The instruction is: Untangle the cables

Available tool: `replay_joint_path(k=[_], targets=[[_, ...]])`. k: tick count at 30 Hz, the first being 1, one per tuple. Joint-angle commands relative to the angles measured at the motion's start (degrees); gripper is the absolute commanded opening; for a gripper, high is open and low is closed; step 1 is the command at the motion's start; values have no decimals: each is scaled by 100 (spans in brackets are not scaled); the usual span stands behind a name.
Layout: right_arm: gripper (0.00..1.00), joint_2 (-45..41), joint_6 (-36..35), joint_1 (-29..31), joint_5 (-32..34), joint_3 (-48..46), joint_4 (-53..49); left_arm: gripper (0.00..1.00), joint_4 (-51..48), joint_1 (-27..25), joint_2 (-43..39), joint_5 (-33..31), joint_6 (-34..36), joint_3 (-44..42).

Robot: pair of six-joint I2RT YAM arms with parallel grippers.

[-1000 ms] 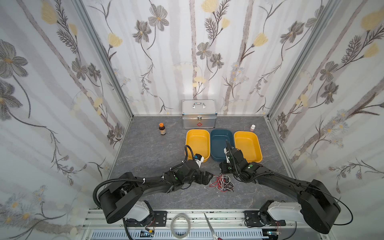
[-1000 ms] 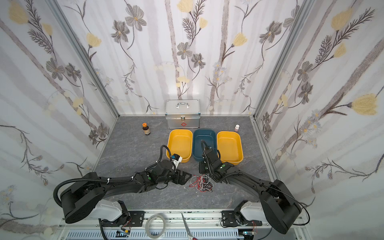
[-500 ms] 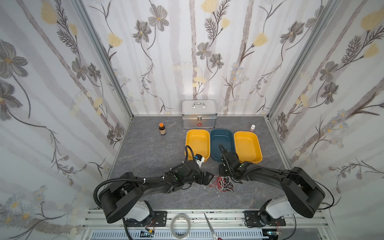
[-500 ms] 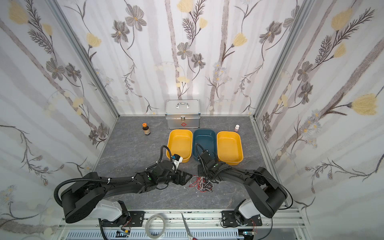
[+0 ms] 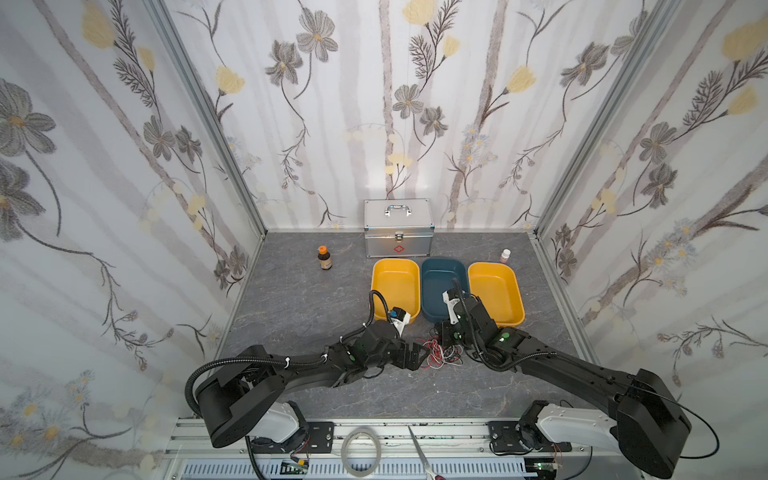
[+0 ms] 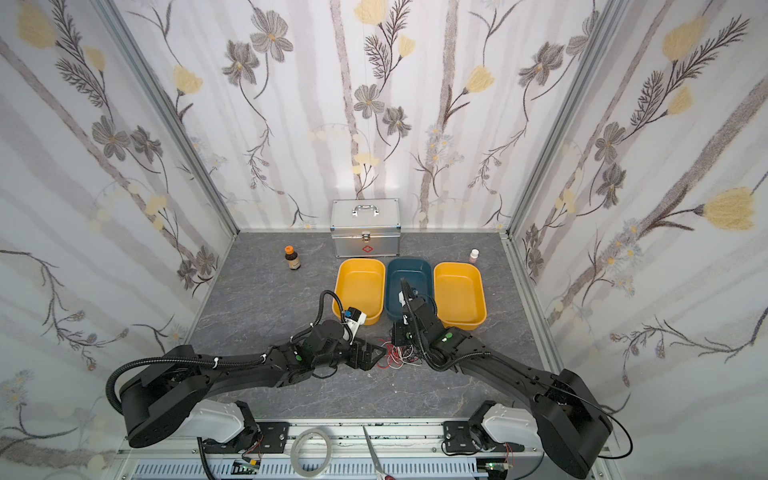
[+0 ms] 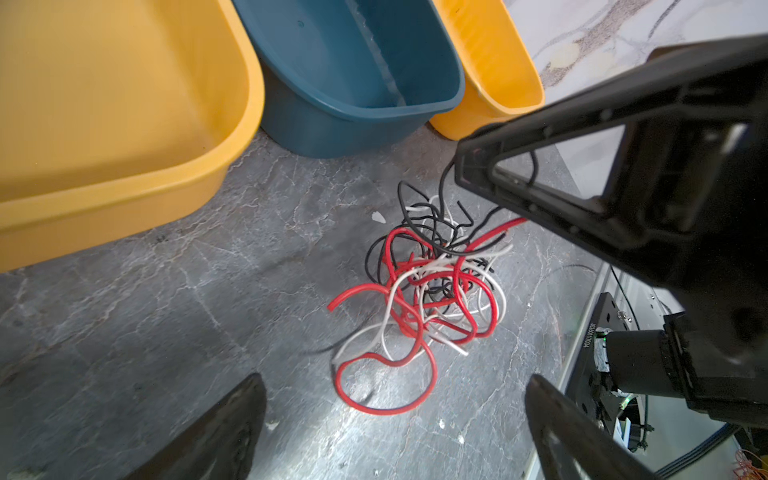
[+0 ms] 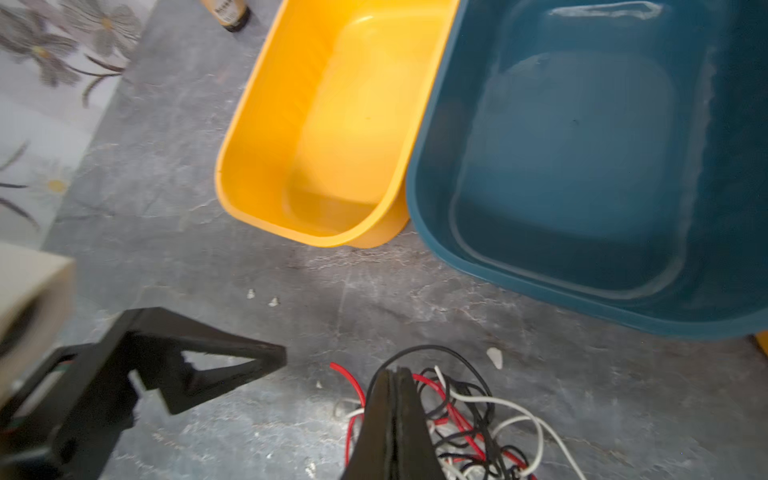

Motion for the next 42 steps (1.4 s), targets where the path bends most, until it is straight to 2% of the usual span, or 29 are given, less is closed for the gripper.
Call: replay_joint_path(k=[1, 9, 14, 17, 21, 26, 29, 34, 36, 37, 40, 42], targets=[[0, -276, -74, -16, -506, -1, 410, 98, 350, 7, 44, 165, 23, 114], [0, -825, 202, -233, -1441, -110, 801, 93, 423, 3, 348, 187, 192, 331], [0, -889, 307, -333, -1617, -180, 885, 81, 482, 8, 522, 240, 250, 432], [0, -960, 286, -376, -1394, -213, 820, 69, 373, 5, 563, 256, 293, 500], [0, -1012, 171, -371, -654, -285, 615, 57, 337, 13, 493, 194, 334, 455], [0, -953, 156, -386, -165, -444, 576, 35, 245, 43, 324, 51, 382, 347], [0, -953, 236, -419, 76, -532, 574, 31, 158, 67, 193, -10, 386, 278], [0, -1048, 334, -576, 162, -647, 589, 16, 66, 89, -27, -175, 374, 110], [0, -1053, 343, -621, -29, -690, 651, 18, 68, 104, -72, -175, 377, 81], [0, -1059, 341, -617, -167, -712, 706, 21, 87, 99, -80, -149, 374, 83], [0, -1066, 445, -624, -612, -811, 965, 43, 332, 101, 29, 178, 348, 108], [0, -1069, 547, -624, -809, -883, 1143, 53, 560, 88, 232, 469, 256, 191]])
